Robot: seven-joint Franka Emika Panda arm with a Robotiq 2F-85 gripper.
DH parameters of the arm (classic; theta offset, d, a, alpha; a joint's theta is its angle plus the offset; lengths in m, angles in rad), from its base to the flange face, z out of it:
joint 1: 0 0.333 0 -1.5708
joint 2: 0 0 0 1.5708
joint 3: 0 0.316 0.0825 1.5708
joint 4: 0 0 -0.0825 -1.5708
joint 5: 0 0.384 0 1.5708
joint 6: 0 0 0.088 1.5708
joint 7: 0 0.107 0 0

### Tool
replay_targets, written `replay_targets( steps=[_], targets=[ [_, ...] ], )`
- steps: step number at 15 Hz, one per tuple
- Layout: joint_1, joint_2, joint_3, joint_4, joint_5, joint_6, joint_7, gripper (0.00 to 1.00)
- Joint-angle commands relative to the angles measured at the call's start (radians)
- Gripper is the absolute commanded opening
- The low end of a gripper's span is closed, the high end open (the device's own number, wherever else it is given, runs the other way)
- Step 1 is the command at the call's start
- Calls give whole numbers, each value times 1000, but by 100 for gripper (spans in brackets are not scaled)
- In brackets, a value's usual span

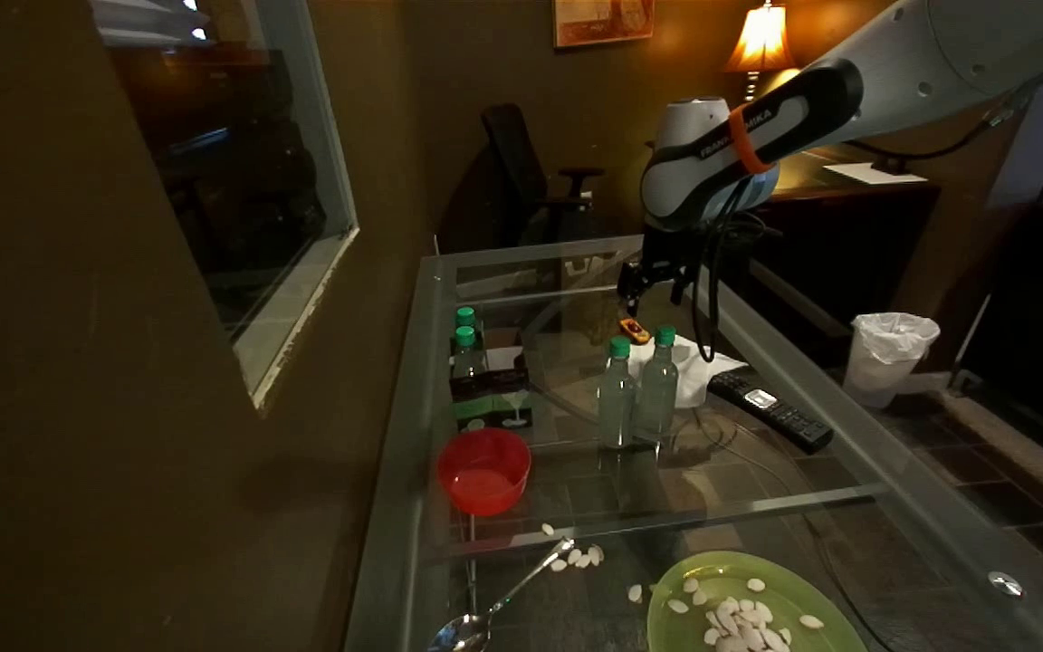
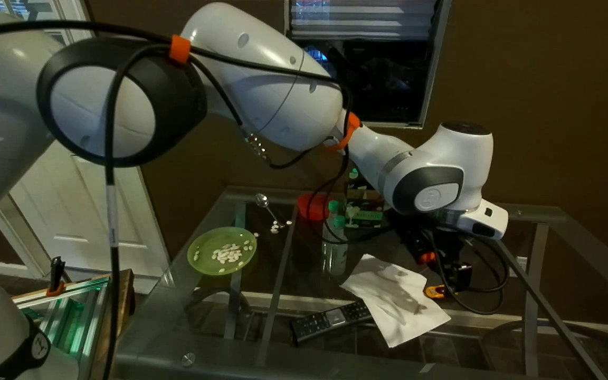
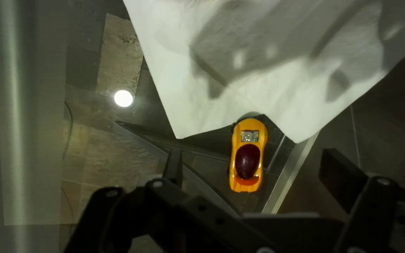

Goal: Move the orange car to the left.

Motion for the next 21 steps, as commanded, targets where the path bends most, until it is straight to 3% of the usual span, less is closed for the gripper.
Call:
replay_targets(
  steps=[1, 8, 21],
  targets=[
    [-2, 1, 1, 3, -1, -3, 0, 100],
    [-19, 20, 20, 25, 10, 16, -40, 100],
    [-34, 160, 47, 227, 21, -40, -63, 100]
  ],
)
